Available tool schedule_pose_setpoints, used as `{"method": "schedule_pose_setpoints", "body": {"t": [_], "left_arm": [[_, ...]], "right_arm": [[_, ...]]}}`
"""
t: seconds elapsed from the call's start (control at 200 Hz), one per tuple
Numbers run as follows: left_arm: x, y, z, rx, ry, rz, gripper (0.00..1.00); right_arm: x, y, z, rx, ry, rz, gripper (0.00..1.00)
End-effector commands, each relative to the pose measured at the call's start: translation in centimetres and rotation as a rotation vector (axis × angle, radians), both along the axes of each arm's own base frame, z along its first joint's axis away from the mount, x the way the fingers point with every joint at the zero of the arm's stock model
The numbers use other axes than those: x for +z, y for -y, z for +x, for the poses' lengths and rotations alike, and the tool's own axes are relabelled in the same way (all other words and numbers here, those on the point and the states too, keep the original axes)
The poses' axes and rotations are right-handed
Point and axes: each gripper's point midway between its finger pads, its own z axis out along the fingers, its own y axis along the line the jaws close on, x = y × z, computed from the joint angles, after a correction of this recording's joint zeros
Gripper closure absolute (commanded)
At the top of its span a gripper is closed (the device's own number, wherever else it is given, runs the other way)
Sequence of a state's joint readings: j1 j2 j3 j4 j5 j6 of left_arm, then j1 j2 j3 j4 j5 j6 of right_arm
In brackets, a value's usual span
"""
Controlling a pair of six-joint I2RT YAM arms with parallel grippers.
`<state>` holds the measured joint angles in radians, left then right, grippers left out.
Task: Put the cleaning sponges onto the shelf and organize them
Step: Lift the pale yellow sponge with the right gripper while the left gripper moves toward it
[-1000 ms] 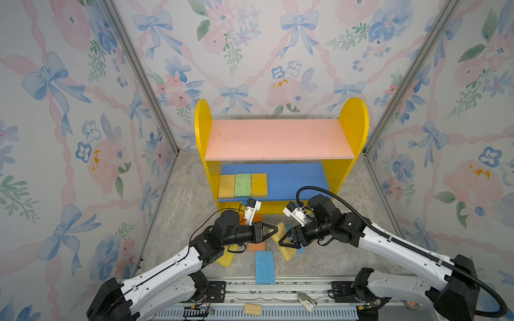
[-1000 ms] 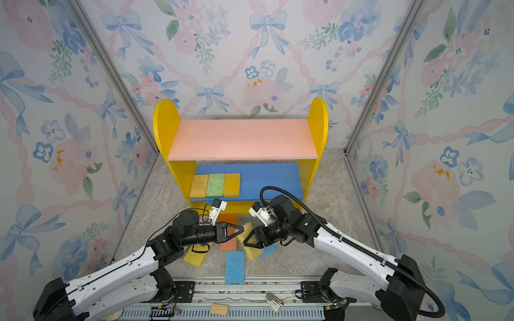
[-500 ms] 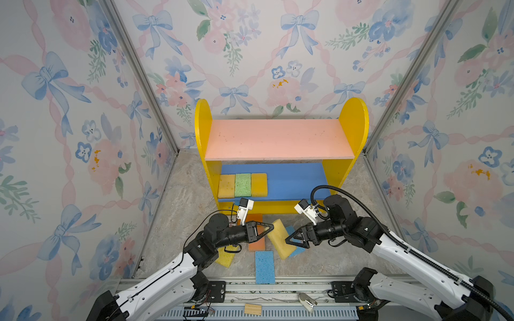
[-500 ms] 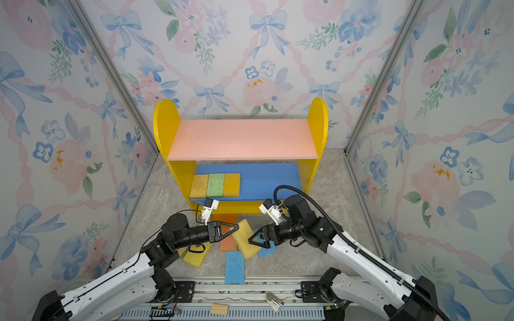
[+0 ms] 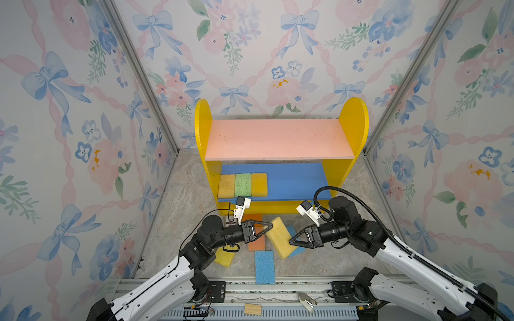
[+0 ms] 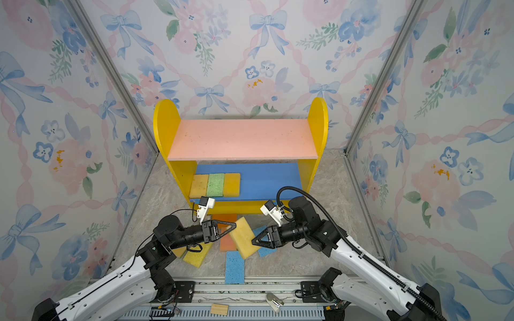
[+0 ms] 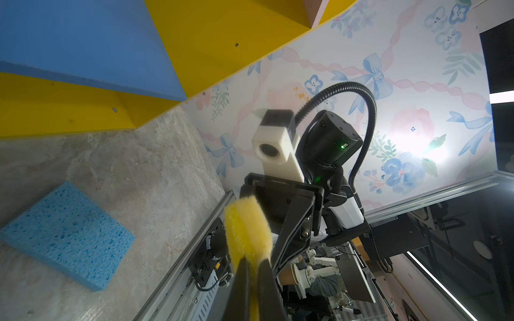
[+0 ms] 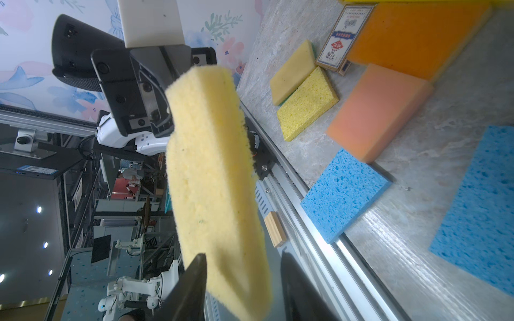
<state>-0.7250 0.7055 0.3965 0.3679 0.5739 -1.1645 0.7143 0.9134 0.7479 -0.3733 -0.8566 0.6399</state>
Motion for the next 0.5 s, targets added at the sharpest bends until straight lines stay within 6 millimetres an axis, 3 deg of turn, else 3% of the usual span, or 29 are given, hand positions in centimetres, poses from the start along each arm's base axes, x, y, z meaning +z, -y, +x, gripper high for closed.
{"method": "schedule_pose_setpoints", "body": {"t": [0.0,0.115,0.465,0.495], "left_arm": [[1.12,-0.25,-0.05,0.0,0.026,-0.029,1.0],[0.99,-0.18,-0.03,-0.002,0.023,-0.026,1.0],[0.67,-0.41,0.13,0.006,0.022,-0.024,1.0],[0.56,-0.5,0.16,0.008,0.021,-0.023,0.94]], "right_arm": [[0.57,0.15,-0.48,0.01,-0.009,0.033,0.68],[0.63,0.17,-0.65,0.013,-0.012,0.038,0.79],[0.81,-0.09,-0.12,-0.013,0.0,0.029,0.96],[0.74,-0.06,0.03,-0.02,0.001,0.023,0.98]]}}
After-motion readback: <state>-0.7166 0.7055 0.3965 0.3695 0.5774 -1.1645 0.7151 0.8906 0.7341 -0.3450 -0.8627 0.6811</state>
